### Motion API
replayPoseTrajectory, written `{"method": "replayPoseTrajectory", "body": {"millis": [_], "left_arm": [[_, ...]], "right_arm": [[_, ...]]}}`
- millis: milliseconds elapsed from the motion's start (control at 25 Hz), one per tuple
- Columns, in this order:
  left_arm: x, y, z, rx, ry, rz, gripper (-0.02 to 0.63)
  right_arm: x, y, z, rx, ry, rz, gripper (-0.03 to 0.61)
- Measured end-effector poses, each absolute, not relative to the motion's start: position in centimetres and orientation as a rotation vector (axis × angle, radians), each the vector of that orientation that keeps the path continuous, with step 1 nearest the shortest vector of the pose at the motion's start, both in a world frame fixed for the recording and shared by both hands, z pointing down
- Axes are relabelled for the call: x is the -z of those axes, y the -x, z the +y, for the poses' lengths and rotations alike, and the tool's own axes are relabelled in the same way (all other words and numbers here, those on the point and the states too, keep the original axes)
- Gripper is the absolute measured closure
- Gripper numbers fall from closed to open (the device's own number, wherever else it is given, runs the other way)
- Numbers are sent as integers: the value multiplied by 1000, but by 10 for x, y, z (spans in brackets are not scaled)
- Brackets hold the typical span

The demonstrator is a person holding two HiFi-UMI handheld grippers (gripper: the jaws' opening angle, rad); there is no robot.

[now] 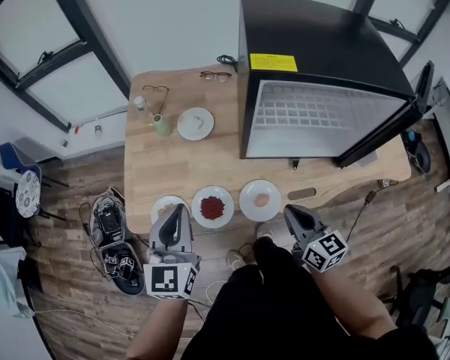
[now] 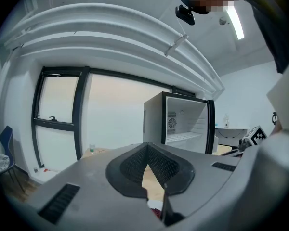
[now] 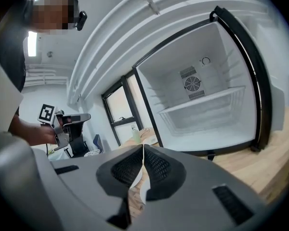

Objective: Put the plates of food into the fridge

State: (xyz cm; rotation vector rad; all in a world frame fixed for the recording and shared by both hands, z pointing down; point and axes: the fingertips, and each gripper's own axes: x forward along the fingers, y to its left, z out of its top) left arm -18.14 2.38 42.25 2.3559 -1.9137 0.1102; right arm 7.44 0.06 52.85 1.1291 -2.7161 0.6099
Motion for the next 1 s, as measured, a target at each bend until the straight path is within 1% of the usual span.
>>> {"method": "replayPoseTrajectory", "body": {"millis": [360, 560, 760, 840, 920, 1000], "left_arm": [[-442, 153, -6, -141, -2384, -1872, 610], [-445, 151, -10, -182, -2385, -1871, 611], [-455, 147, -8, -213, -2380, -1856, 611], [-457, 146, -8, -221, -2372, -1854, 611], [-458, 145, -9, -226, -2370, -1849, 611], [-459, 145, -10, -233, -2371, -1848, 611]], "right_arm": [[-601, -97, 17, -910, -1193, -2629, 556], [-654, -108, 21, -1159, -1257, -2514, 555], [-692, -106, 25, -1323, -1299, -2425, 553], [-701, -100, 26, -1385, -1280, -2412, 533], [-709, -96, 25, -1459, -1265, -2392, 472], [-715, -94, 24, -1530, -1272, -2365, 442]]}}
